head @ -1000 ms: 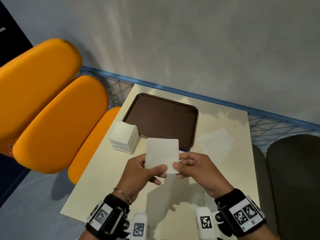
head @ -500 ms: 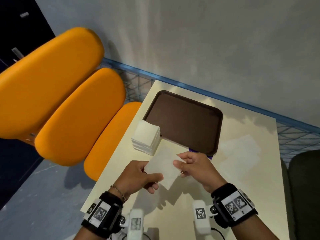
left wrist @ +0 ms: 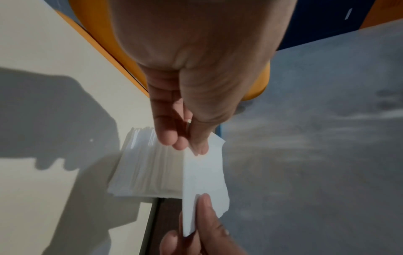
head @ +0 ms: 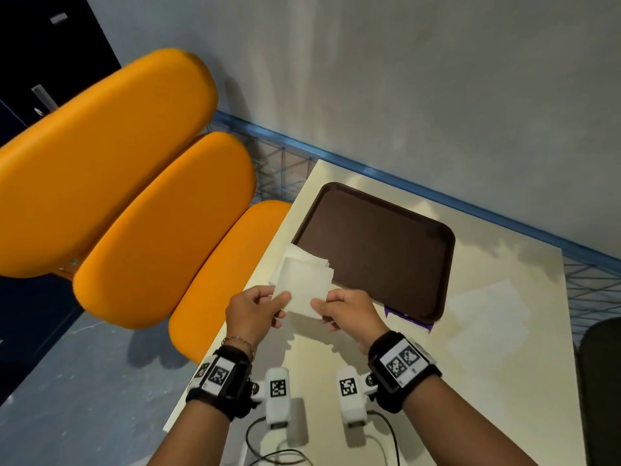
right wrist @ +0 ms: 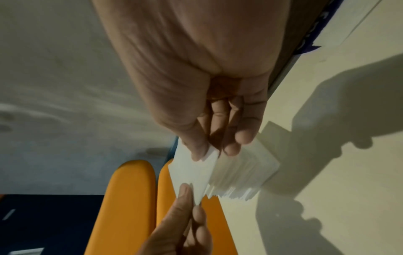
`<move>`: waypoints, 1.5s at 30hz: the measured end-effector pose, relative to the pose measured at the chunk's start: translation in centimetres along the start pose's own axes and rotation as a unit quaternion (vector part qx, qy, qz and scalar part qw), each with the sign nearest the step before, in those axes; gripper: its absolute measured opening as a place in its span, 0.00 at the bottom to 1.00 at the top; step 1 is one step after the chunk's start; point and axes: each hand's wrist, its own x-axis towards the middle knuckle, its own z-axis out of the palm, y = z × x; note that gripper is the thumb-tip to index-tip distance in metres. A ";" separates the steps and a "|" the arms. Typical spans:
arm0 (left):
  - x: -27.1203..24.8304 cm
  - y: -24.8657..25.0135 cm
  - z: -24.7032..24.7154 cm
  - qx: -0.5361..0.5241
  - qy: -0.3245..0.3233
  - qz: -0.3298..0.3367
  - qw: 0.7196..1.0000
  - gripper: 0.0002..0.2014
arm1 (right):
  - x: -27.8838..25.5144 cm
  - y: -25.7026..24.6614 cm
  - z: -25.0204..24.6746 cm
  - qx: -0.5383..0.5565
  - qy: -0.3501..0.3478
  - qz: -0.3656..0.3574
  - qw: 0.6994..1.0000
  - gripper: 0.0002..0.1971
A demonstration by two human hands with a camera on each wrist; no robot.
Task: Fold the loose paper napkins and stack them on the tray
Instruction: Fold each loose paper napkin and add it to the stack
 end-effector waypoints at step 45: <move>-14.4 -8.9 20.7 0.279 -0.244 0.066 0.927 0.13 | -13.5 26.0 -24.3 -0.288 0.201 0.229 0.908 0.29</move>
